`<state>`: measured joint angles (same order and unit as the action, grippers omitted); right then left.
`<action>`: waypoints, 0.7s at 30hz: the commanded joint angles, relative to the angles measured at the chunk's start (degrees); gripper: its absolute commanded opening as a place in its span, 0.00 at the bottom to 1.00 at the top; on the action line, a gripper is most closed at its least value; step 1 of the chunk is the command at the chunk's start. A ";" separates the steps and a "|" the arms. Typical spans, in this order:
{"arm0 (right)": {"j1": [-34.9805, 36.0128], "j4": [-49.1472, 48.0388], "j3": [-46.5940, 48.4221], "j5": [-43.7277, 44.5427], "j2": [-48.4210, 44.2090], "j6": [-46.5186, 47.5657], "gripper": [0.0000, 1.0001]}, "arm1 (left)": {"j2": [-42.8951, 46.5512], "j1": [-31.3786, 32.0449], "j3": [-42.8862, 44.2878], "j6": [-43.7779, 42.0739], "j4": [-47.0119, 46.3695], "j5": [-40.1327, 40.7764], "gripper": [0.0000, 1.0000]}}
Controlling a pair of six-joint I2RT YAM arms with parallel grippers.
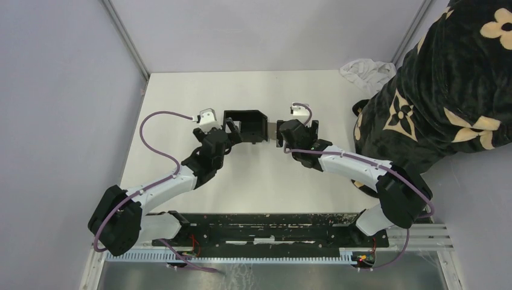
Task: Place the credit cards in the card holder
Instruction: Pick up the card holder from the center of the board.
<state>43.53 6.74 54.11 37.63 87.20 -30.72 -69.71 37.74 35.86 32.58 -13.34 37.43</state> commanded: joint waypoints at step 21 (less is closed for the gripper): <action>-10.32 -15.05 -6.19 -17.13 0.46 -7.49 0.90 | 0.90 -0.13 -4.20 2.71 -10.64 10.65 0.98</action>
<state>35.79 -2.09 48.99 26.15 85.86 -36.07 -68.42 37.74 31.59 34.28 -18.59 44.38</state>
